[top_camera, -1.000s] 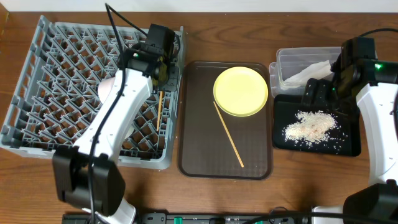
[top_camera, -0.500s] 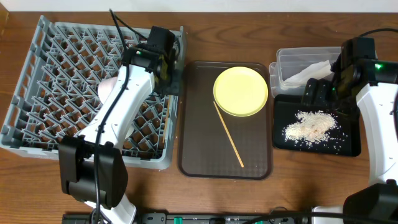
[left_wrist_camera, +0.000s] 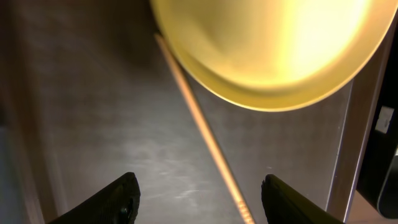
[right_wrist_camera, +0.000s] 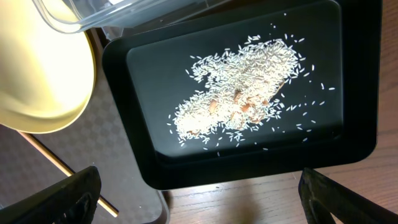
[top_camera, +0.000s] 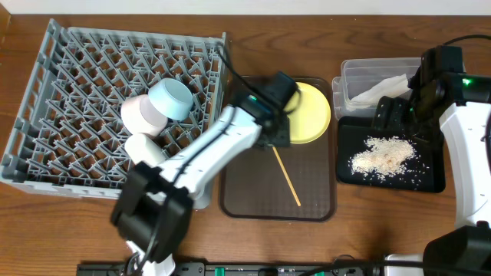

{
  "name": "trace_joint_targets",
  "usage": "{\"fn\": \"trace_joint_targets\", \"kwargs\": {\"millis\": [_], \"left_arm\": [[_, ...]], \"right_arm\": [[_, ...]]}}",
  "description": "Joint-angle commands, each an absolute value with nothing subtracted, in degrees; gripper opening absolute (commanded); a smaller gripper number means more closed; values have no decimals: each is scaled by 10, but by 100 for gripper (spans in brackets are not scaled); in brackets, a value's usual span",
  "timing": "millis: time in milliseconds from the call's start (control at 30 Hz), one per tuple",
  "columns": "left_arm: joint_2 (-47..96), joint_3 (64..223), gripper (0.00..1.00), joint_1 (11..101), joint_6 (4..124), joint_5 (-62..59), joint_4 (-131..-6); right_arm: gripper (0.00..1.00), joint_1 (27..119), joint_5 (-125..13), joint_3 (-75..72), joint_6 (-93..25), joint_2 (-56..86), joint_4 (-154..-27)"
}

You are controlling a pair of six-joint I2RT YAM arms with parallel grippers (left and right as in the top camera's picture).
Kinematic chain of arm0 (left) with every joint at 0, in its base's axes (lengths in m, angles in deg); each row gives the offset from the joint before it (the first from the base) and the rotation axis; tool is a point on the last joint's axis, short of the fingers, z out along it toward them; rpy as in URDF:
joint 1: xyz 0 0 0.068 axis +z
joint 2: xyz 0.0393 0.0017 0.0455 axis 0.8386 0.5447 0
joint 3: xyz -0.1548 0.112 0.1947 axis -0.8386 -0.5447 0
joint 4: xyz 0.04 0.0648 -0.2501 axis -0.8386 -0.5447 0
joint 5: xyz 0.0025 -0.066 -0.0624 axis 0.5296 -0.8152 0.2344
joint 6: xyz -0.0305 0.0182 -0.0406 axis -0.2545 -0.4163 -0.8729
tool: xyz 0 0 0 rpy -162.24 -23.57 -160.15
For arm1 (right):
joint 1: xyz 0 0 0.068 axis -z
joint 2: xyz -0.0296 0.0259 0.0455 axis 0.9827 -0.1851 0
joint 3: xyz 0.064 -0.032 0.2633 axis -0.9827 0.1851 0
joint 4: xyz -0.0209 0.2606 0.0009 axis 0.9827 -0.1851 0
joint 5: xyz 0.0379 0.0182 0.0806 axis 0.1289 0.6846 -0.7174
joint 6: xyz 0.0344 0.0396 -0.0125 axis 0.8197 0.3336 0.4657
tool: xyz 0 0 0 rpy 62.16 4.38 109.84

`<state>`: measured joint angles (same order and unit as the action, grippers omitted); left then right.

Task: Sort waste into correct bins and load items into the dishwasher
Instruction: 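Reach the left gripper to the tray and grasp the second chopstick, then carry the second chopstick to the rack and release it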

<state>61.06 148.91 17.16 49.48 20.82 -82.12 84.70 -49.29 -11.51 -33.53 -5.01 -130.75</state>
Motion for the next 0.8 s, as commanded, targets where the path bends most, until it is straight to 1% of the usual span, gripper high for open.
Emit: {"fn": "trace_joint_targets", "kwargs": {"millis": [0,100,200,300,367,400,433,467,533,567,633,700,767], "left_arm": [[657,1483,66,130,420,232,-818],[707,1483,66,103,401,232,-811],[731,1483,66,96,401,228,-811],[735,1483,59,96,399,227,-811],[735,1483,53,97,399,228,-811],[735,1483,49,97,399,228,-811],[735,1483,39,97,399,228,-811],[735,1483,32,97,399,228,-811],[735,1482,25,97,399,228,-811],[735,1483,21,98,399,228,-812],[735,1483,19,104,399,228,-813],[734,1483,12,118,402,228,-822],[734,1483,9,133,417,228,-825]], "right_arm": [[99,857,-487,-125,-343,-45,-1308],[99,857,-487,-125,-343,-45,-1308],[99,857,-487,-125,-343,-45,-1308],[99,857,-487,-125,-343,-45,-1308],[99,857,-487,-125,-343,-45,-1308],[99,857,-487,-125,-343,-45,-1308],[99,857,-487,-125,-343,-45,-1308],[99,857,-487,-125,-343,-45,-1308],[99,857,-487,-125,-343,-45,-1308],[99,857,-487,-125,-343,-45,-1308],[99,857,-487,-125,-343,-45,-1310],[99,857,-487,-125,-343,-45,-1313],[99,857,-487,-125,-343,-45,-1313]]}}
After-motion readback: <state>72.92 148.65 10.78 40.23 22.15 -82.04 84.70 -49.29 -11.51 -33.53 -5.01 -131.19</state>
